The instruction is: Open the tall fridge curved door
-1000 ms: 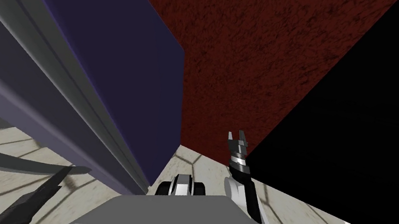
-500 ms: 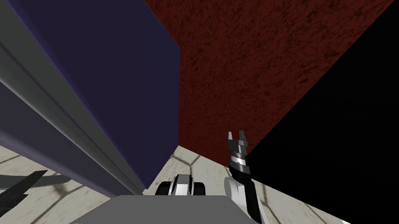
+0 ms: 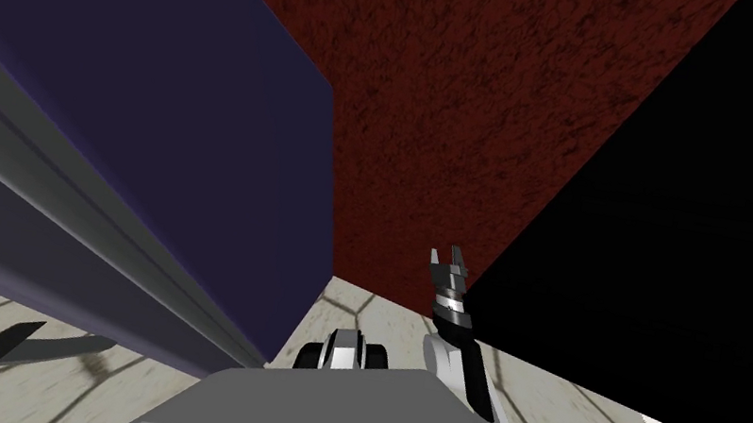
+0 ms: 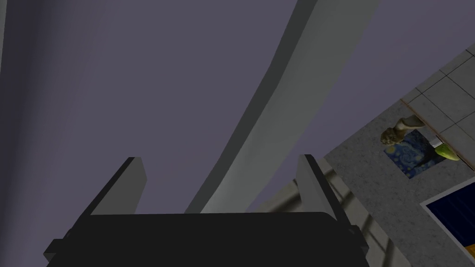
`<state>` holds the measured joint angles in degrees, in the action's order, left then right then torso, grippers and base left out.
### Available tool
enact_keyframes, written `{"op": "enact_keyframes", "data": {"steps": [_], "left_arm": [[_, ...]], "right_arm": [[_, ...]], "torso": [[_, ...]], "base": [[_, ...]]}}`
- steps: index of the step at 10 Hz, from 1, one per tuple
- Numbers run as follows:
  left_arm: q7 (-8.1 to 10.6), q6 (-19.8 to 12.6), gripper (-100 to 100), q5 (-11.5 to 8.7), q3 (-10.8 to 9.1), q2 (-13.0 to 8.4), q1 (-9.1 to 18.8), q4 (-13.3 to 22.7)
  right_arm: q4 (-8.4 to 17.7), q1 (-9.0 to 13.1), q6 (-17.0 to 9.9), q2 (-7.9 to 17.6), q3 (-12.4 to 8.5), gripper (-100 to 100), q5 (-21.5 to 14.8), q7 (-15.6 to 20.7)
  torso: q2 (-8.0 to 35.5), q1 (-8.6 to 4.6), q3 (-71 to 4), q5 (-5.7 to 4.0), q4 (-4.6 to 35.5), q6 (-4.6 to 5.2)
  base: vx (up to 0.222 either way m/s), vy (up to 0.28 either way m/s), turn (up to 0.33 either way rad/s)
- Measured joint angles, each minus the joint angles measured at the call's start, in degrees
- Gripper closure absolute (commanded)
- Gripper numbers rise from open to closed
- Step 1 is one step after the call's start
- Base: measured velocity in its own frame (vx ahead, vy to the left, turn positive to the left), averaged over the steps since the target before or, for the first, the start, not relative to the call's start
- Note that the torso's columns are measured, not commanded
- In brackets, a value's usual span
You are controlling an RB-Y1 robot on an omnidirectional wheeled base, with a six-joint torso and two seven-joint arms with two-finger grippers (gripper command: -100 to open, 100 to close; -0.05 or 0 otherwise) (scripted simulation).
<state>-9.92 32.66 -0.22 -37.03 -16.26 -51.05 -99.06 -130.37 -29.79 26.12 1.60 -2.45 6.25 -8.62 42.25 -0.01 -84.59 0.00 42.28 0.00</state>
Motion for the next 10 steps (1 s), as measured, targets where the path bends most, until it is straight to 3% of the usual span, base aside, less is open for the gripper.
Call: {"op": "enact_keyframes", "data": {"steps": [2, 3, 5, 10], "left_arm": [[0.4, -1.23, -100, -0.04, -0.59, -0.54, -0.96, -1.11], [0.39, -1.2, 100, -0.04, -0.58, -0.53, -0.95, -1.1], [0.53, -0.68, 100, 0.19, 0.1, -0.75, -1.6, -1.31], [1.29, 2.14, 100, 1.17, 3.03, -2.09, -3.59, -2.73]], "right_arm": [[0.0, 0.0, 0.0, 0.0, 0.0, 0, 0.0, 0.0], [0.0, 0.0, 0.0, 0.0, 0.0, 0, 0.0, 0.0], [0.0, 0.02, 0.0, 0.01, -0.01, 0, 0.0, 0.0], [0.01, 0.04, -0.01, 0.03, -0.02, 0, 0.0, 0.0]], "torso": [[0.09, 0.09, 0.06, 0.03, 0.02, 0.01], [0.11, 0.12, 0.07, 0.04, 0.03, 0.0], [0.38, 0.42, 0.13, -0.1, 0.16, 0.0], [-0.32, 0.74, -0.39, -0.34, 0.1, 0.3]], "base": [[0.008, -0.015, 0.001], [0.0, 0.0, 0.0], [-0.143, 0.114, -0.036], [-0.238, 0.201, -0.024]]}}
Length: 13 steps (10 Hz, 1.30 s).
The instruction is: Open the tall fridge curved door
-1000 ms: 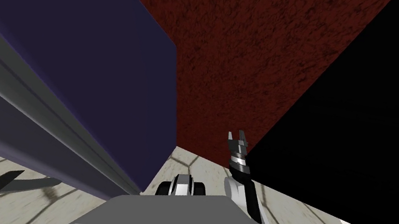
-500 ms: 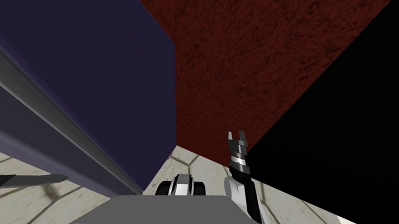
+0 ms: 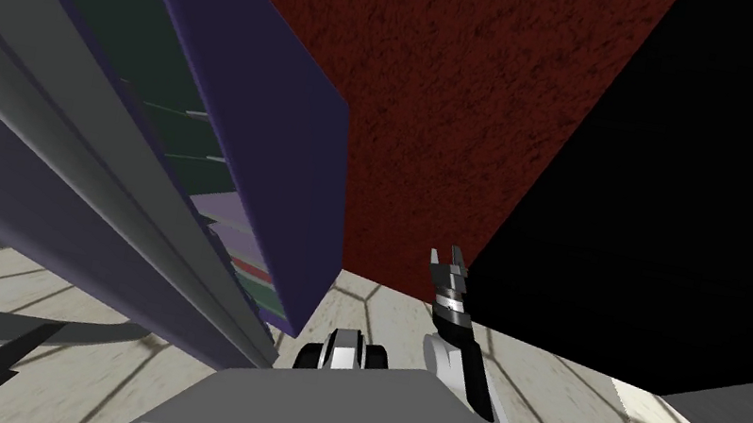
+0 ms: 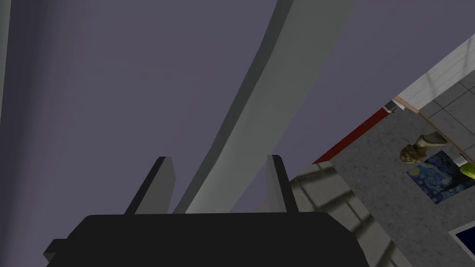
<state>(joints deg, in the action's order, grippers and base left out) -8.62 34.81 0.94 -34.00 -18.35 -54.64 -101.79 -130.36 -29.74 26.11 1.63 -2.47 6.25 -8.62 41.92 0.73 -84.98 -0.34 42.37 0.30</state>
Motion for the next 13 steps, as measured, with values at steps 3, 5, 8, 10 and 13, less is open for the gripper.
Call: {"op": "enact_keyframes", "data": {"steps": [3, 5, 8, 10, 13], "left_arm": [[0.51, 1.65, 100, 0.63, 1.76, -1.06, -1.16, -1.25], [0.65, 2.97, 100, 1.01, 2.69, -1.55, -1.51, -1.69], [1.18, 4.95, 100, 1.55, 4.28, -2.76, -2.7, -2.75], [1.56, 6.28, 100, 1.82, 5.14, -3.73, -3.2, -3.42], [1.71, 7.16, 100, 2.65, 6.63, -4.43, -4.04, -3.97]], "right_arm": [[0.0, 0.0, 0.0, 0.0, 0.0, 0, 0.0, 0.0], [0.0, 0.0, 0.0, 0.0, 0.0, 0, 0.0, 0.0], [0.0, -0.01, 0.0, 0.0, 0.0, 0, 0.0, 0.0], [0.0, -0.02, 0.0, -0.01, 0.0, 0, 0.0, 0.0], [0.0, -0.01, 0.0, 0.0, 0.0, 0, 0.0, 0.0]], "torso": [[-0.27, -0.14, -0.18, -0.05, -0.05, 0.13], [-0.1, -0.32, -0.04, 0.05, -0.07, 0.03], [-0.05, -0.49, 0.01, 0.06, -0.06, 0.0], [0.14, -0.9, 0.22, 0.15, -0.05, -0.19], [0.27, -0.18, 0.18, 0.1, 0.06, -0.02]], "base": [[-0.264, 0.212, -0.042], [-0.285, 0.247, -0.052], [-0.251, 0.239, -0.044], [-0.164, 0.13, -0.019], [-0.173, 0.239, -0.053]]}}
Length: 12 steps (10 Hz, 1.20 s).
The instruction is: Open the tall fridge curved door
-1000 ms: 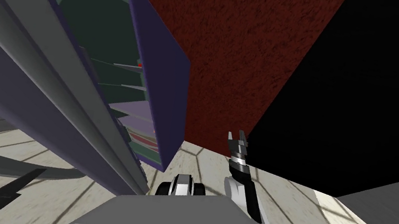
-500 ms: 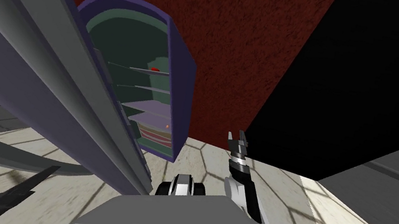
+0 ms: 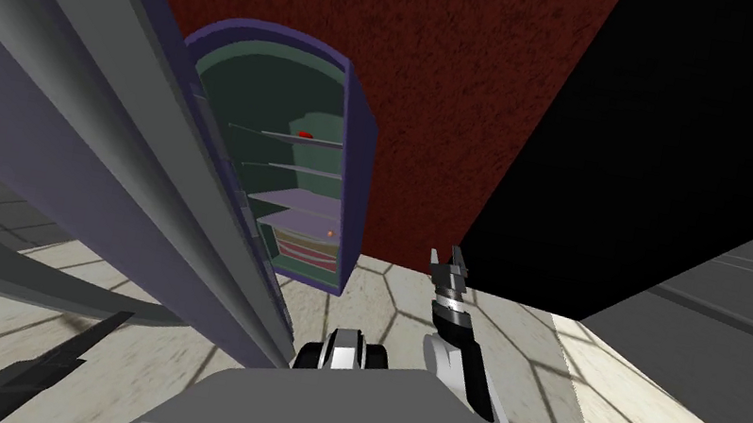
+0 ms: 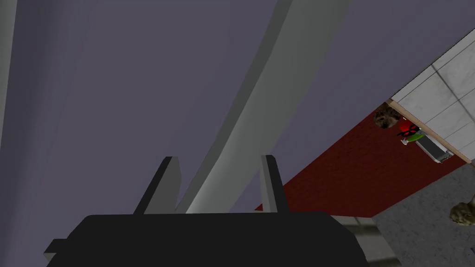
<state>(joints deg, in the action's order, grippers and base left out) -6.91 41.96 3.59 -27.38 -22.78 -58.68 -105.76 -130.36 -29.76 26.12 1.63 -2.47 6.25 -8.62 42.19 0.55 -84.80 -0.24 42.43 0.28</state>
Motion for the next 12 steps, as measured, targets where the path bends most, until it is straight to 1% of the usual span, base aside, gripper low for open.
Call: {"op": "enact_keyframes", "data": {"steps": [2, 3, 4, 5, 6, 7, 9, 10, 12], "left_arm": [[0.32, 1.49, 100, 0.31, 0.54, -0.95, -0.39, 0.28], [0.54, 2.31, 100, 0.65, 1.18, -1.53, -0.77, 0.07], [0.64, 2.82, 100, 0.79, 1.36, -1.85, -0.95, -0.12], [0.75, 3.35, 100, 1.04, 1.81, -2.29, -1.15, -0.25], [0.94, 3.95, 100, 1.14, 1.92, -2.92, -1.36, -0.27], [0.93, 4.41, 100, 1.2, 1.92, -3.18, -1.16, -0.35], [1.13, 4.55, 100, 1.35, 2.05, -3.93, -1.61, -1.23], [1.26, 4.8, 100, 1.5, 2.28, -4.44, -1.54, -1.21], [1.49, 5.4, 100, 1.65, 2.61, -5.07, -1.33, -0.89]], "right_arm": [[0.0, -0.01, 0.0, 0.0, 0.0, 0, 0.0, 0.0], [0.0, 0.0, 0.0, 0.0, 0.0, 0, 0.0, 0.0], [0.01, -0.01, 0.0, 0.0, 0.0, 0, 0.0, 0.0], [0.0, -0.01, 0.0, 0.0, 0.0, 0, 0.0, 0.0], [0.01, 0.0, 0.0, 0.0, 0.0, 0, 0.0, 0.0], [0.01, -0.01, 0.0, 0.0, 0.0, 0, 0.0, 0.0], [0.0, -0.02, 0.0, -0.01, 0.01, 0, 0.0, 0.0], [0.0, -0.02, 0.0, -0.01, 0.01, 0, 0.0, 0.0], [0.0, -0.03, 0.0, -0.02, 0.01, 0, 0.0, 0.0]], "torso": [[-0.41, -0.14, -0.21, -0.01, -0.1, 0.06], [-0.48, -0.09, -0.28, -0.02, -0.11, 0.18], [-0.71, -0.34, -0.37, -0.01, -0.17, 0.18], [-0.9, -0.36, -0.49, -0.03, -0.23, 0.28], [-0.66, -0.59, -0.33, 0.12, -0.25, 0.54], [-0.68, -1.09, -0.2, 0.22, -0.34, 0.36], [-0.56, -1.79, -0.08, 0.17, -0.38, 0.33], [-0.47, -1.86, 0.01, 0.26, -0.39, 0.51], [-0.5, -1.88, -0.03, 0.2, -0.38, 0.36]], "base": [[-0.186, 0.293, -0.055], [-0.178, 0.258, -0.03], [-0.133, 0.254, -0.027], [-0.26, 0.265, -0.135], [-0.237, 0.227, -0.07], [-0.2, 0.2, -0.072], [-0.155, 0.163, -0.038], [-0.144, 0.159, -0.021], [-0.043, 0.057, 0.016]]}}
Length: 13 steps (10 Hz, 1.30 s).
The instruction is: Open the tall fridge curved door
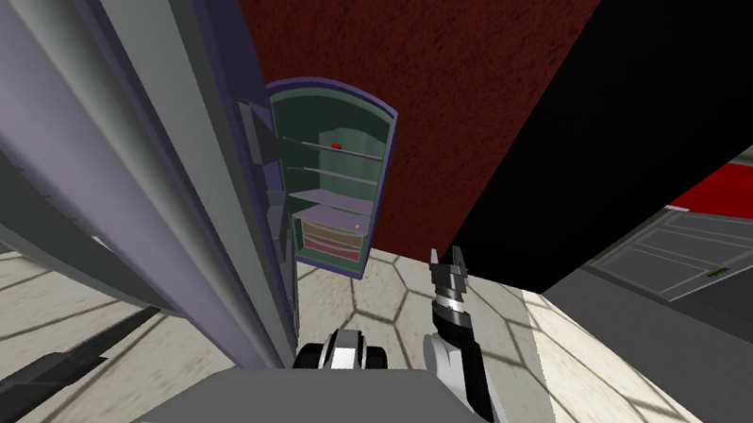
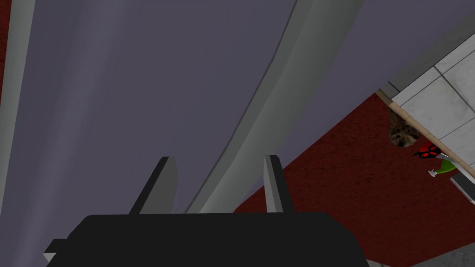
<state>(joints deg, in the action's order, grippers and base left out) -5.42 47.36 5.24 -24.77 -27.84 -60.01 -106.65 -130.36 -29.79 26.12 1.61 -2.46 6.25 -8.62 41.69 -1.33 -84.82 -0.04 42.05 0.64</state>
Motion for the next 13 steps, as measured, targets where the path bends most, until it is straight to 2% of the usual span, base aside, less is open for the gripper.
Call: {"op": "enact_keyframes", "data": {"steps": [4, 6, 10, 11, 13], "left_arm": [[-0.06, 0.65, 100, 0.29, 0.7, 0.4, -0.5, 0.81], [-0.03, 1.5, 100, 0.7, 1.53, 0.02, -0.5, -0.34], [0.41, 2.34, 100, 0.73, 1.54, -1.15, -0.66, -0.8], [0.45, 2.33, -100, 0.7, 1.47, -1.18, -0.66, -0.82], [0.34, 2.51, -100, 0.79, 1.47, -1.46, -0.16, 0.13]], "right_arm": [[-0.01, -0.01, 0.0, -0.01, 0.01, 0, 0.0, 0.0], [-0.01, 0.01, 0.0, 0.01, 0.0, 0, 0.0, 0.0], [0.0, 0.0, 0.0, 0.01, -0.01, 0, 0.0, 0.0], [0.0, 0.0, 0.0, -0.01, 0.01, 0, 0.0, 0.0], [0.0, 0.0, 0.0, 0.01, 0.0, 0, 0.0, 0.0]], "torso": [[0.05, 0.25, -0.14, -0.32, 0.18, 0.22], [0.45, 1.4, 0.11, -0.02, 0.22, -0.32], [0.26, 0.55, 0.18, 0.13, 0.04, -0.18], [0.17, 0.48, 0.08, -0.03, 0.05, -0.41], [0.38, 0.58, 0.22, 0.11, 0.08, -0.17]], "base": [[0.022, -0.011, 0.009], [-0.113, 0.177, -0.051], [-0.079, 0.134, -0.019], [-0.067, 0.089, -0.058], [-0.088, 0.118, -0.046]]}}
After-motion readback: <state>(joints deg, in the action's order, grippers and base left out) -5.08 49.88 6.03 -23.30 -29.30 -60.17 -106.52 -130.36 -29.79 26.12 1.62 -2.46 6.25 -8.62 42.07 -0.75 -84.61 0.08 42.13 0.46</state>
